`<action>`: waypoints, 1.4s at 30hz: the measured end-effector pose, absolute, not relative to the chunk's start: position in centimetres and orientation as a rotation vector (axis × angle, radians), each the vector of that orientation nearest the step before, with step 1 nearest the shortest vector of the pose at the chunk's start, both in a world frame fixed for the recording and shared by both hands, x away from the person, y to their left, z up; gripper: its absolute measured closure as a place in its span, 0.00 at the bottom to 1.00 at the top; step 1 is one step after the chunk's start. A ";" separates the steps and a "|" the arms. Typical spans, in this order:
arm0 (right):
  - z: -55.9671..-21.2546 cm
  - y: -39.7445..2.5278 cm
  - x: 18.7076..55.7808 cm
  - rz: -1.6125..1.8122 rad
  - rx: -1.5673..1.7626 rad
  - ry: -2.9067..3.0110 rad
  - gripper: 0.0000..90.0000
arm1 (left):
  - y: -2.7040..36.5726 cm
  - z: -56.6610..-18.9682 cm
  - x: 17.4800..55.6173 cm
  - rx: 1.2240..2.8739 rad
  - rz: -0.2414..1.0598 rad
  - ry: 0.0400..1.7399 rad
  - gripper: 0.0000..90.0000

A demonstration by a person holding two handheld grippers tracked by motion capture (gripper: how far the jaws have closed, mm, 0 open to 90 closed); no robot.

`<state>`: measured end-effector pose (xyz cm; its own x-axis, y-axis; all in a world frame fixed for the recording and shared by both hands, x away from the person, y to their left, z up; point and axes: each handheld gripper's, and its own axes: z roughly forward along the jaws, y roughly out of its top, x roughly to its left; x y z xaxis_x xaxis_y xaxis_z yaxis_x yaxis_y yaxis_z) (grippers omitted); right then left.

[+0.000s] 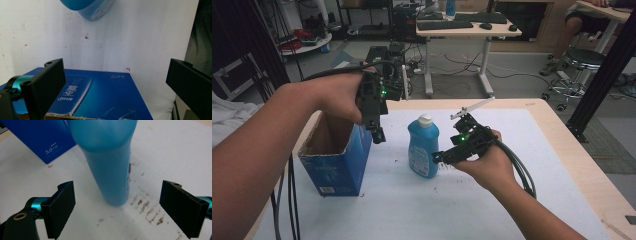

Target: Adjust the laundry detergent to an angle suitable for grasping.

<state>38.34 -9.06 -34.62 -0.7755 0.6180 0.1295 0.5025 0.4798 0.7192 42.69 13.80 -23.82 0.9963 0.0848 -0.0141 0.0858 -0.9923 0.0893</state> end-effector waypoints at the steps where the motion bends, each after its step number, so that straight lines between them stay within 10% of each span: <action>1: -34.6 -8.9 38.5 1.180 0.982 2.565 0.14 | 13.8 -23.9 42.7 3.048 -0.017 0.130 0.03; 42: -35.0 -4.2 40.6 1.273 0.920 2.478 0.17 | 14.2 -24.3 42.8 3.062 -0.023 0.129 0.03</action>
<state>40.59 -4.22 -35.01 -0.7839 0.6137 0.0943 0.4341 0.4332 0.7899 42.81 14.24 -24.30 0.9963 0.0836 -0.0183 0.0848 -0.9935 0.0761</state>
